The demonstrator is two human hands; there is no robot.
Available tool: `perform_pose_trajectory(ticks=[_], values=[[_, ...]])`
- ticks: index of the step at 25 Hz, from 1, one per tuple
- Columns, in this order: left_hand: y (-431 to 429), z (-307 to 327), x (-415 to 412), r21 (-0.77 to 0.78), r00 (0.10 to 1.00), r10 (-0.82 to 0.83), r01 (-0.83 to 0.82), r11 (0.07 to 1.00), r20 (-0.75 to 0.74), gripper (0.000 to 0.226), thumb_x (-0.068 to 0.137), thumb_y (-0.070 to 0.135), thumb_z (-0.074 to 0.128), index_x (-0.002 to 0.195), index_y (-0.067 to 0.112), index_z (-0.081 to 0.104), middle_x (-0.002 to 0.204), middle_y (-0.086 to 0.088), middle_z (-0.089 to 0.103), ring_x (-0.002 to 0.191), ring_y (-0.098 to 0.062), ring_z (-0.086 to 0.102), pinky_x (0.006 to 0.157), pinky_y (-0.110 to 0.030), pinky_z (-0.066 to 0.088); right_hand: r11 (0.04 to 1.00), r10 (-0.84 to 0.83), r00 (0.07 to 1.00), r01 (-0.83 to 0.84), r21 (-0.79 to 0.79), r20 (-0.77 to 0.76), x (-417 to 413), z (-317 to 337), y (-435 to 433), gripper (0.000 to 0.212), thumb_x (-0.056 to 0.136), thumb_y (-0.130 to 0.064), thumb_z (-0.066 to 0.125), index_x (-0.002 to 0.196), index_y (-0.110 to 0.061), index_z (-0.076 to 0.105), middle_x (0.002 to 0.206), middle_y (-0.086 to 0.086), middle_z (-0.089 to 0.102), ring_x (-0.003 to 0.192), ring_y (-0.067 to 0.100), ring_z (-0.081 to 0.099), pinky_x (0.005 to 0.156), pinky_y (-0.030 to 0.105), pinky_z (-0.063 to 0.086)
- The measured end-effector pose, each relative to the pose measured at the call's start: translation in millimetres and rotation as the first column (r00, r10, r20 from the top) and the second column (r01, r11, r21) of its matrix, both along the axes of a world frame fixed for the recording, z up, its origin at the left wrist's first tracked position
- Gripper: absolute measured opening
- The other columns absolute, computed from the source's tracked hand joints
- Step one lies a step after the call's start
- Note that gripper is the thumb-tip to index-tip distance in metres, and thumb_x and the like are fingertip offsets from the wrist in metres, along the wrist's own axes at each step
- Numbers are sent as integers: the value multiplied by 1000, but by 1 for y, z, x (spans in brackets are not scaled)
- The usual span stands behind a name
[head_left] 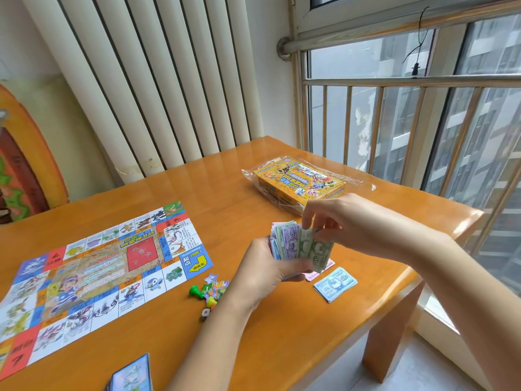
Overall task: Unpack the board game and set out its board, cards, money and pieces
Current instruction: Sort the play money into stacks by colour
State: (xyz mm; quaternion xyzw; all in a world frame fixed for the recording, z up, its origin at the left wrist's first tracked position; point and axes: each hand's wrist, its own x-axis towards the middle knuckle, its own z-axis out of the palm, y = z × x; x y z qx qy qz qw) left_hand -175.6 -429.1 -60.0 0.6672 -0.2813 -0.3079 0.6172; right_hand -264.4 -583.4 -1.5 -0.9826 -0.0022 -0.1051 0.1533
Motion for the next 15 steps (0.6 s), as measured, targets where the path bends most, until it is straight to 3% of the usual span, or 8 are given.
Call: perform_pose_trajectory(ticks=[3, 6, 8, 11, 14, 15], values=[[0, 2, -1, -33, 999, 45, -46, 998, -21, 23, 75, -5, 73, 93, 9, 68, 83, -5, 74, 69, -17, 69, 60, -25, 56, 999, -17, 986, 10, 42, 164, 6, -7, 7, 21, 88, -17, 65, 106, -25, 61, 87, -15, 58, 71, -4, 52, 64, 11, 40], [0, 3, 1, -124, 983, 150, -162, 979, -105, 19, 78, -5, 69, 94, 7, 67, 84, -10, 74, 68, -18, 70, 59, -25, 56, 957, -197, 914, 100, 273, 355, 10, -17, 9, 23, 83, -26, 72, 104, -26, 63, 91, -15, 59, 76, 0, 58, 68, 14, 47], [-1, 4, 2, -179, 968, 196, -223, 958, -159, 21, 77, -2, 70, 95, 9, 69, 85, -11, 74, 68, -19, 70, 58, -24, 55, 901, -274, 913, 133, 413, 302, 13, -25, 12, 14, 83, -33, 71, 94, -26, 67, 86, -14, 65, 75, -1, 61, 66, 13, 48], [-1, 5, 1, -203, 967, 190, -224, 953, -172, 20, 77, 1, 69, 94, 12, 69, 82, -8, 74, 69, -19, 71, 59, -23, 55, 907, -269, 919, 142, 395, 288, 18, -44, 22, 18, 86, -29, 68, 73, -17, 71, 73, -9, 65, 68, 1, 59, 59, 12, 40], [-1, 5, 2, -185, 968, 170, -205, 961, -187, 15, 83, 5, 65, 96, 12, 68, 83, -6, 74, 68, -19, 71, 58, -23, 56, 888, -328, 880, 165, 428, 343, 20, -50, 26, 16, 87, -22, 67, 74, -15, 72, 65, -10, 62, 63, 3, 57, 59, 15, 43], [-2, 5, 3, -170, 965, 184, -217, 961, -189, 12, 85, 8, 64, 96, 12, 67, 82, -5, 74, 66, -18, 70, 56, -22, 55, 879, -346, 874, 174, 445, 342, 21, -48, 25, 16, 88, -21, 65, 77, -13, 72, 65, -6, 65, 63, 6, 60, 62, 24, 48]])
